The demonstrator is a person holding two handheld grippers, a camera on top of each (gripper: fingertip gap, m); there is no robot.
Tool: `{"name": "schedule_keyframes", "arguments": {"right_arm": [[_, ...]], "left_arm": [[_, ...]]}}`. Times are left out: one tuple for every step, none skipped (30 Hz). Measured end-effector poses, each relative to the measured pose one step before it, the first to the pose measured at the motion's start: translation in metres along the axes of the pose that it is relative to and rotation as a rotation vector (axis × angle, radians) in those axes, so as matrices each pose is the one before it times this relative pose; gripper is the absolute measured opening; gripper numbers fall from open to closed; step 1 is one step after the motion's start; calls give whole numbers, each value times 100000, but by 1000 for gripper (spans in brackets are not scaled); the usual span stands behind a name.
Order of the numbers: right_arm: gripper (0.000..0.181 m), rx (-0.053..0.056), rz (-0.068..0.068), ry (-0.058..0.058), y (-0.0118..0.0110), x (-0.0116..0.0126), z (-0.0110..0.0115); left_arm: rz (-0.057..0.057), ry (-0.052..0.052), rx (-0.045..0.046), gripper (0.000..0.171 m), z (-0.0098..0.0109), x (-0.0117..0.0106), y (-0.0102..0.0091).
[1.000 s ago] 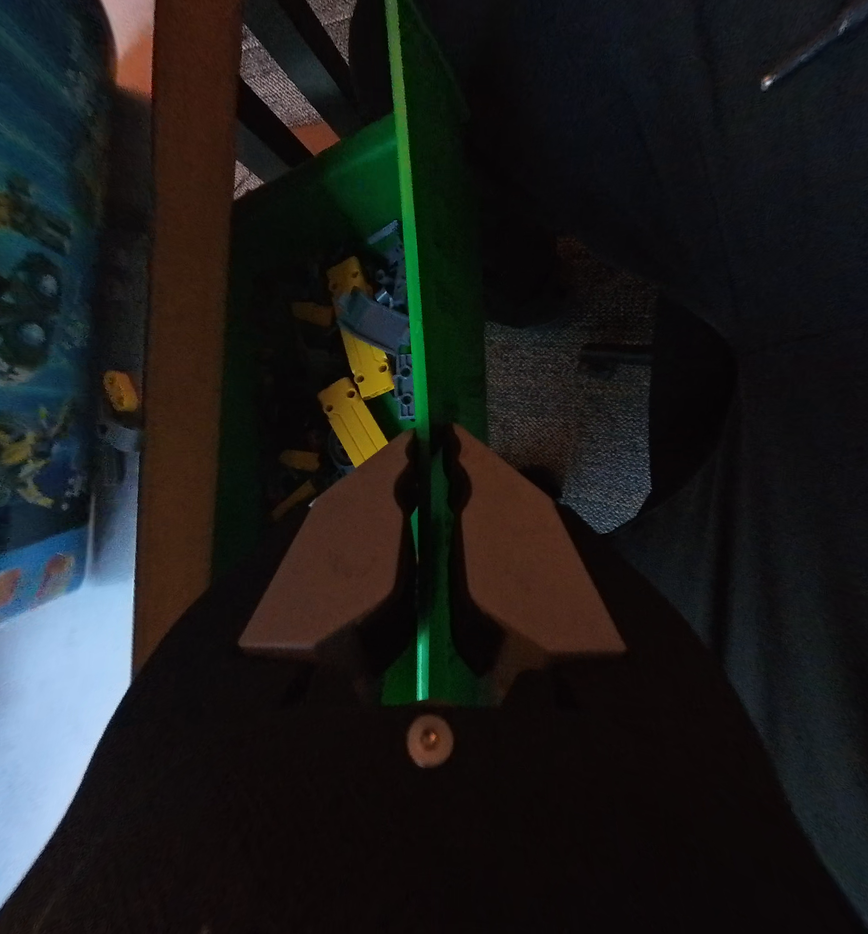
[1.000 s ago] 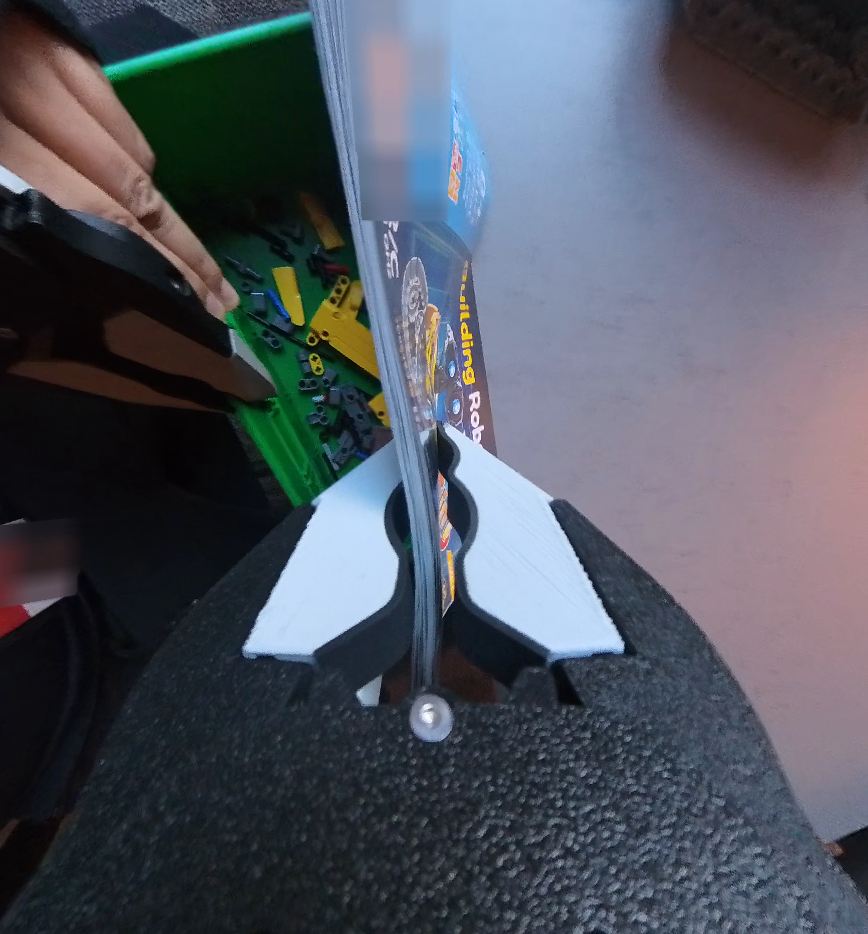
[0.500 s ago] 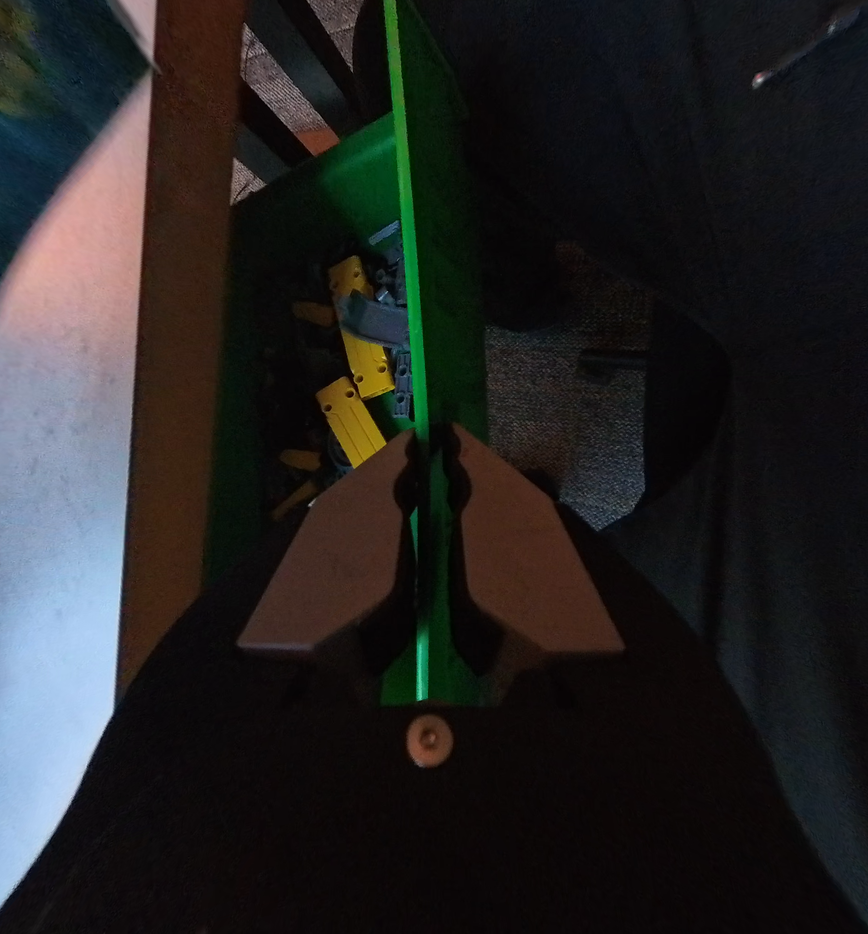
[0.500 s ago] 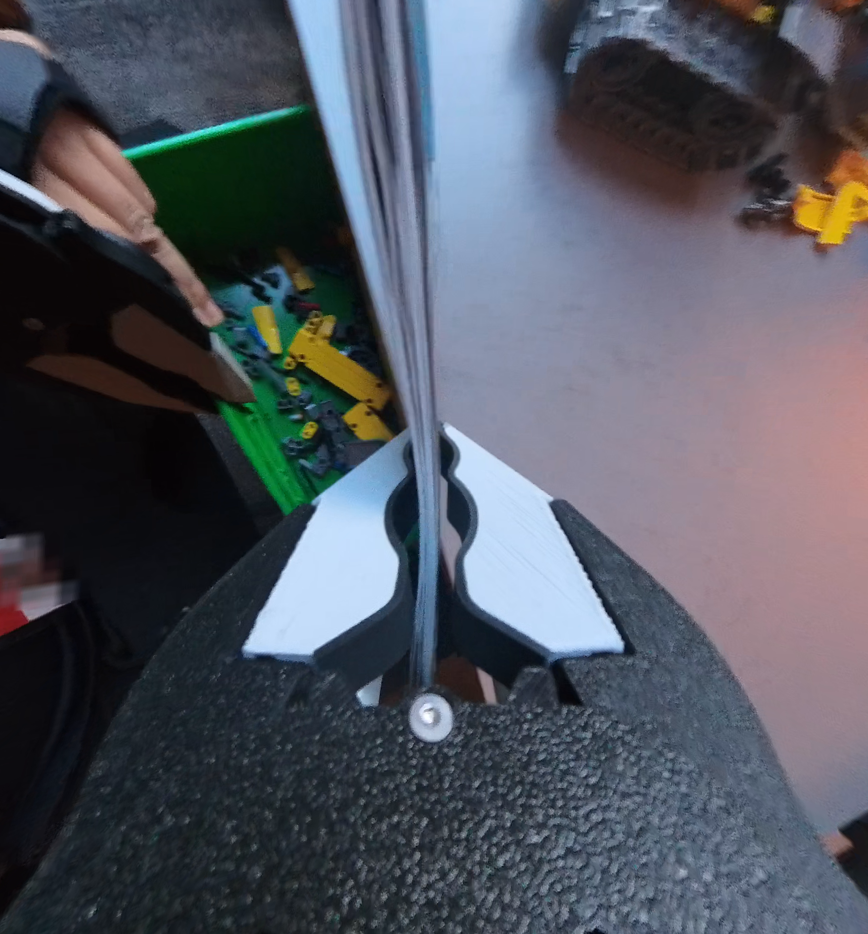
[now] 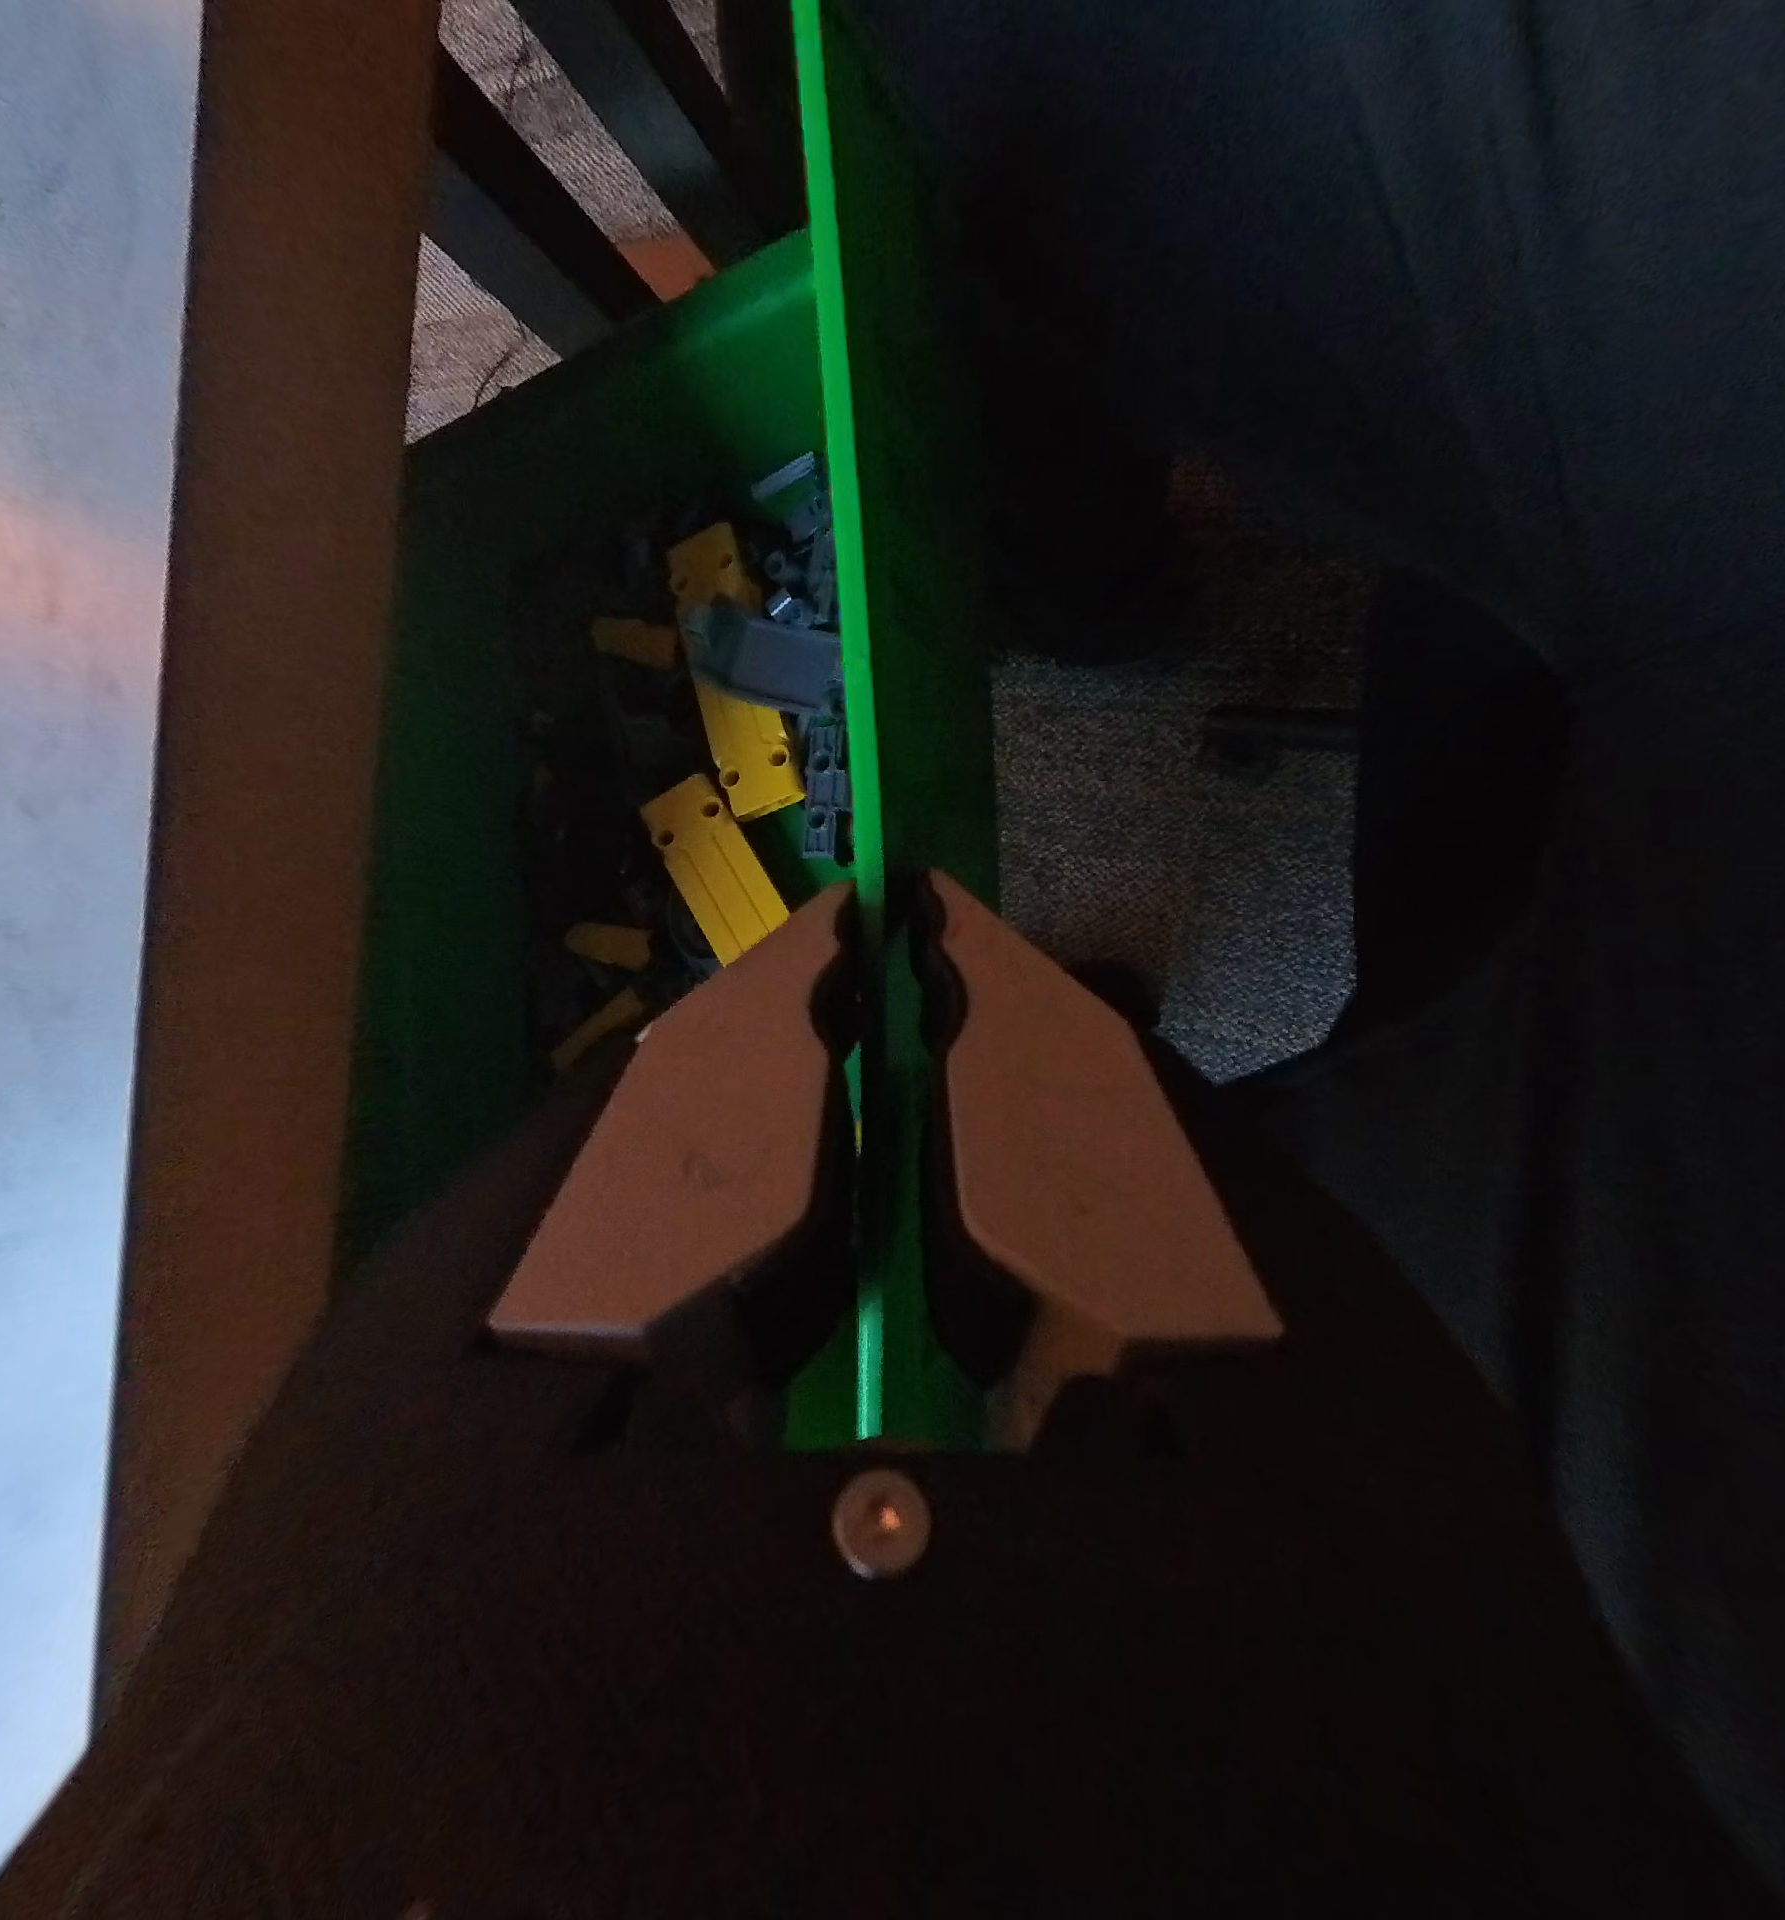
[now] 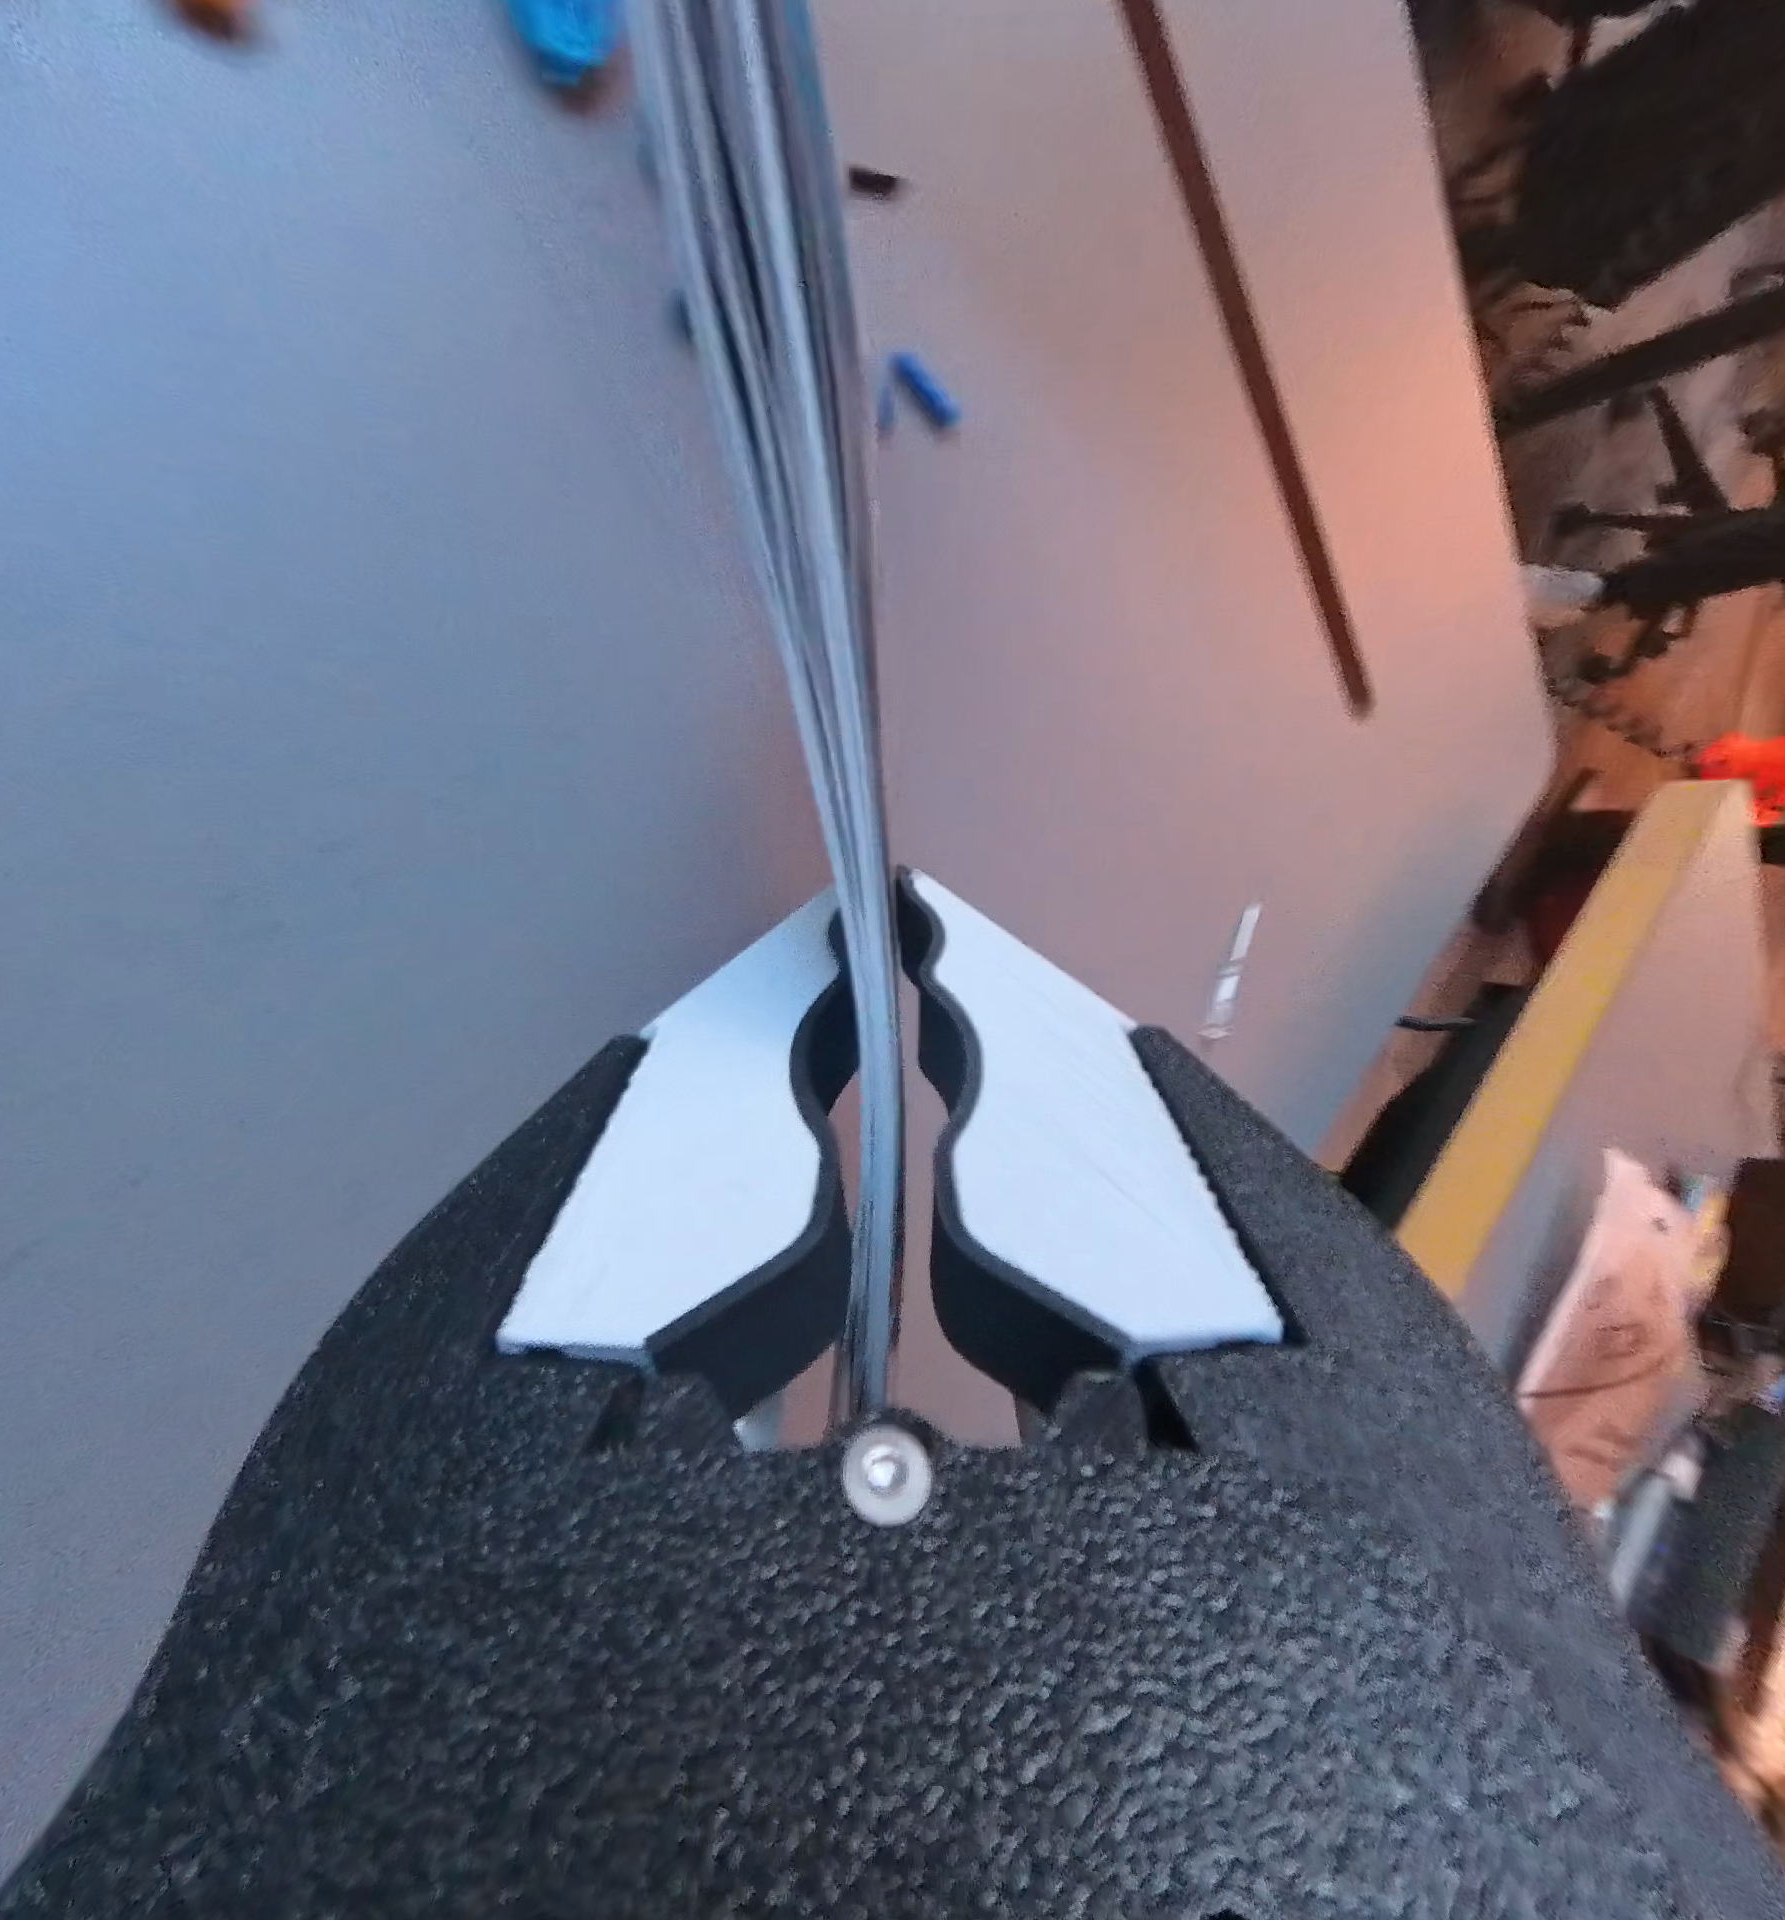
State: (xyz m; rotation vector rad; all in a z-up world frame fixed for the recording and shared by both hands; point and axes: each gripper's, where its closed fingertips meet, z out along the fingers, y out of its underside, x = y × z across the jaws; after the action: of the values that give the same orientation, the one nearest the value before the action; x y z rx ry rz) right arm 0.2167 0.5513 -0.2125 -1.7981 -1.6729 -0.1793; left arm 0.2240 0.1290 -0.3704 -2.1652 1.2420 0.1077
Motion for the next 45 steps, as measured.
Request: {"name": "schedule_keyframes", "arguments": {"right_arm": [[0,-1983,-598,3868,-484,1757,1582],[0,-2159,-647,2867,-538,1460,1555],[0,-1747,-1001,924,-647,967,1506],[0,-1292,-1811,-84,-720,578,1412],[0,-1763,-2523,395,-652,457,1304],[0,-1996,-3332,545,-622,302,1170],[0,-1419,-3149,50,-668,88,1012],[0,-891,-2320,-1832,-688,-299,838],[0,257,-2389,-3182,-778,-652,603],[0,813,-2668,-2427,-790,-677,351],[0,-341,-2266,-1737,-570,-660,193],[0,819,-2063,-2221,-661,-812,59],[0,2094,-2644,-2243,-786,-908,-50],[0,1466,-2441,-1899,-681,-845,-71],[0,473,-2388,-982,-531,-675,-89],[0,354,-2845,-440,-491,-524,-146],[0,871,-2743,-1319,-508,-584,-234],[0,1325,-1955,-2006,-498,-595,-324],[0,1406,-1044,-1900,-437,-537,-394],[0,1602,-592,-2073,-395,-595,-472],[0,2104,-918,-2540,-369,-764,-506],[0,2130,-1450,-2337,-270,-875,-509],[0,1349,-1415,-1560,-108,-891,-476],[0,1151,-1636,-1212,-11,-955,-459],[0,1040,-1542,-944,37,-1030,-455],[0,1007,-1157,-757,68,-1080,-433],[0,984,-1253,-847,91,-1151,-417],[0,862,-1216,-386,126,-1093,-413],[0,790,-633,-453,141,-1062,-428],[0,783,-520,-645,126,-1048,-469],[0,896,-821,-340,106,-950,-519],[0,1007,-485,-399,100,-916,-508],[0,884,-334,-626,96,-915,-483],[0,547,-694,-442,140,-886,-445],[0,380,-1126,85,159,-788,-411],[0,249,-1097,686,159,-591,-385],[0,100,-783,1392,163,-279,-346],[0,259,-567,2850,121,179,-373],[0,438,-263,3778,54,606,-387],[0,232,377,3509,31,847,-304],[0,-122,679,3599,35,1057,-175],[0,-279,123,4093,-10,1216,-51],[0,-185,-793,4336,-87,1248,99],[0,72,-1301,3252,-228,1047,296],[0,685,-1216,2274,-403,864,449]], "left_arm": [[324,-227,-242,5,57,-5,102],[2,-104,-436,5,56,-4,118],[-150,-128,-253,5,51,-33,87],[-249,-227,28,5,-7,-79,61],[-936,138,45,5,-30,-93,61],[-1222,299,66,5,-42,-107,38],[-755,-26,-19,5,-61,-157,27],[-552,-152,-170,5,-51,-199,19],[-708,246,-343,5,-26,-136,24],[-53,-141,-144,5,-10,-153,-6],[41,78,-172,5,-1,-94,-24],[-136,156,-175,5,19,-57,-46],[295,-327,80,5,20,-64,-121],[12,-193,66,5,40,-41,-163],[28,-253,73,5,33,-54,-169],[6,-240,133,5,38,-75,-182],[-288,-87,156,5,37,-68,-174],[-438,-162,233,5,17,-74,-159],[-638,-17,224,5,24,-56,-117],[-665,24,182,5,40,-25,-77],[-449,-23,79,5,39,-15,-35],[-229,10,-121,5,50,15,5],[100,-61,-272,6,59,24,27],[258,1,-326,6,51,35,30],[306,104,-241,6,44,50,17],[296,160,-84,6,23,54,9],[135,283,37,6,27,66,-10],[80,284,111,6,22,55,-34],[128,155,91,6,25,46,-46],[237,24,56,6,3,26,-55],[269,-35,65,6,4,16,-57],[227,-146,143,6,-12,8,-57],[-30,-88,189,6,-14,-7,-45],[-66,-133,256,6,-15,-4,-50],[-107,-178,243,6,-25,-36,-34],[-211,-106,152,6,-31,-19,-22],[-77,-176,81,6,-32,-21,-11],[67,-273,9,6,-46,-29,-17],[-13,-85,-85,6,-41,-7,5],[14,-97,-70,6,-32,-2,24],[-33,-60,-124,6,-30,-1,28],[-101,-29,-231,6,-43,15,47],[-127,-144,-203,6,-39,12,52],[-364,-9,-127,6,-28,45,54],[-460,32,-65,6,-14,41,62]]}}
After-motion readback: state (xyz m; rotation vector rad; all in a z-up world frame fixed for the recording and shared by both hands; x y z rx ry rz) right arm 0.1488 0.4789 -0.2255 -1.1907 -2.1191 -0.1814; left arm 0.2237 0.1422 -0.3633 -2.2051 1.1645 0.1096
